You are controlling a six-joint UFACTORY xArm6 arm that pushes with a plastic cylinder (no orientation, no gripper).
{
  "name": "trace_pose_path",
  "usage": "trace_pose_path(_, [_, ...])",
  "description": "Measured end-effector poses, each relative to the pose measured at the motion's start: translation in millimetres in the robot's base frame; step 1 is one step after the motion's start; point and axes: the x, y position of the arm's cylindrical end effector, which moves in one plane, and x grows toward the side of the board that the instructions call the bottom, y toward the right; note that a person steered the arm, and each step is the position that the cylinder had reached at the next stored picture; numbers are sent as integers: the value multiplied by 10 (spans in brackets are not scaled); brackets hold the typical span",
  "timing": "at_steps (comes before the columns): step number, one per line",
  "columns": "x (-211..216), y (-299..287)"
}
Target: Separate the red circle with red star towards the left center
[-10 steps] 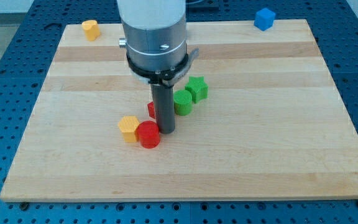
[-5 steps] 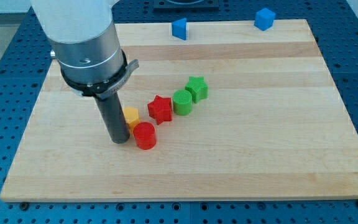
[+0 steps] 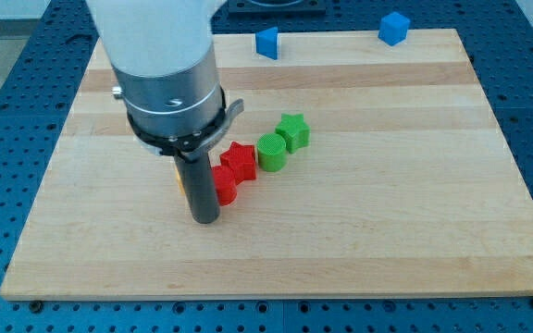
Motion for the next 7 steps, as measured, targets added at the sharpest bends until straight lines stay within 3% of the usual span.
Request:
trace_pose_path(2, [-117, 423])
trace_pose_path(5, [-721, -314])
trace_pose_path(7, [-953, -267])
